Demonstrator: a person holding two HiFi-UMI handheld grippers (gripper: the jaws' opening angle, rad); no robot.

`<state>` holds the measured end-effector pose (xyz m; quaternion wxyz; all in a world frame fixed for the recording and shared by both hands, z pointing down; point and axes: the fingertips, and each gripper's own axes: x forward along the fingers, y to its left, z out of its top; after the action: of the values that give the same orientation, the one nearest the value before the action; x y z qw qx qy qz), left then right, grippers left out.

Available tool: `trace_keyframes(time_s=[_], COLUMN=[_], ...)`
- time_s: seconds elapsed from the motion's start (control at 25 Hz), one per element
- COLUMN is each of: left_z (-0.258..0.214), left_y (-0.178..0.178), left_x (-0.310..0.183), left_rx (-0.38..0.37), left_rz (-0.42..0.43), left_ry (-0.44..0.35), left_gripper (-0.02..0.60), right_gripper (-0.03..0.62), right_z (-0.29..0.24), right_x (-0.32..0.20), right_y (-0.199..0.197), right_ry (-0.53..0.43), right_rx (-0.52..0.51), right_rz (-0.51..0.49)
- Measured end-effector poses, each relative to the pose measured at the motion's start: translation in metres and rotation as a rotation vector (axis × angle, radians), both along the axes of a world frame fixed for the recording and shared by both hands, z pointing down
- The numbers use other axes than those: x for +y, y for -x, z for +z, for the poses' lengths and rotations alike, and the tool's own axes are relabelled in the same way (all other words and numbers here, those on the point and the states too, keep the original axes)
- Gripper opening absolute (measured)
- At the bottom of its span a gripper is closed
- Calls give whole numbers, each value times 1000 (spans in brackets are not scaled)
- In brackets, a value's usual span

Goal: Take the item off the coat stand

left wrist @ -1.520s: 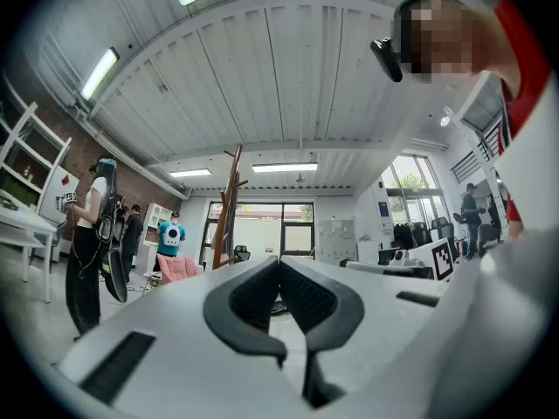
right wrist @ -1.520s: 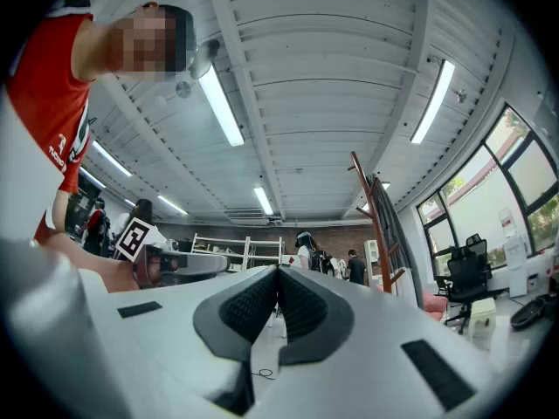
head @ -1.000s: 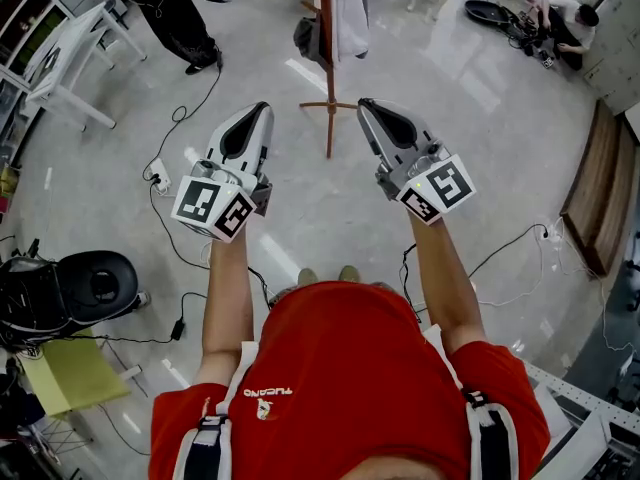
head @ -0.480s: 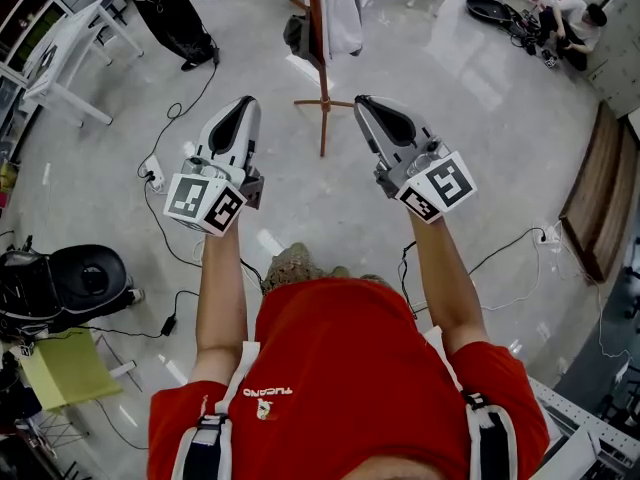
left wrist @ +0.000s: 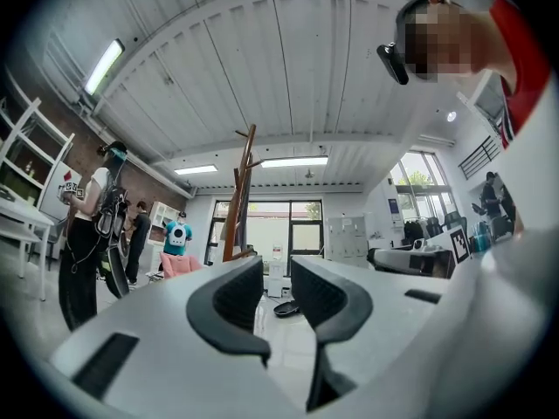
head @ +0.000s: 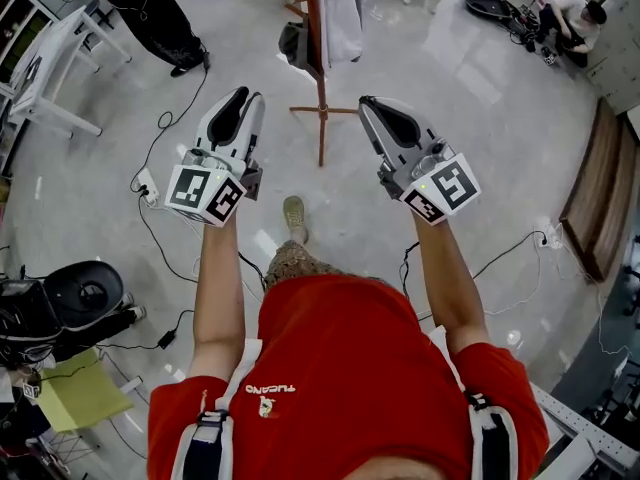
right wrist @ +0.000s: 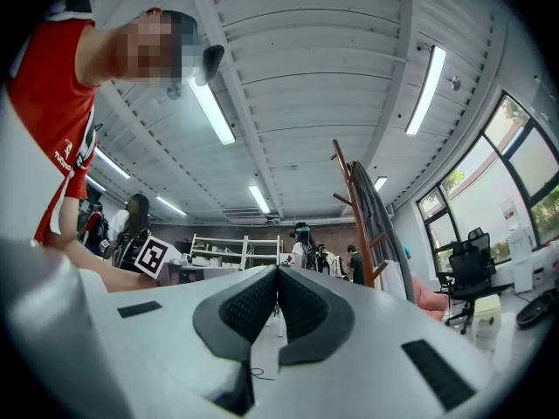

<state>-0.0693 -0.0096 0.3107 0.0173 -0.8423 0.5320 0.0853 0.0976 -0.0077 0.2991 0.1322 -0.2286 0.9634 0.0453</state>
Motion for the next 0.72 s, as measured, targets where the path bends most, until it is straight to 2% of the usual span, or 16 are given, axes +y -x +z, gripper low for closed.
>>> trace_keyframes(time_s=[0.44,0.72], left_z=[49,98], left_y=[73,106], left_x=[-167,-260], left_rx=[-120,-178], left_rz=[133,247], left_ry=[6,64], left_gripper=[147,193], right_gripper=[25,25], right_z=[22,38], right_x=[-131,-193], right_y=[65,97], right_ry=[26,28], right_rx=[-7,10], right_rz=[101,173])
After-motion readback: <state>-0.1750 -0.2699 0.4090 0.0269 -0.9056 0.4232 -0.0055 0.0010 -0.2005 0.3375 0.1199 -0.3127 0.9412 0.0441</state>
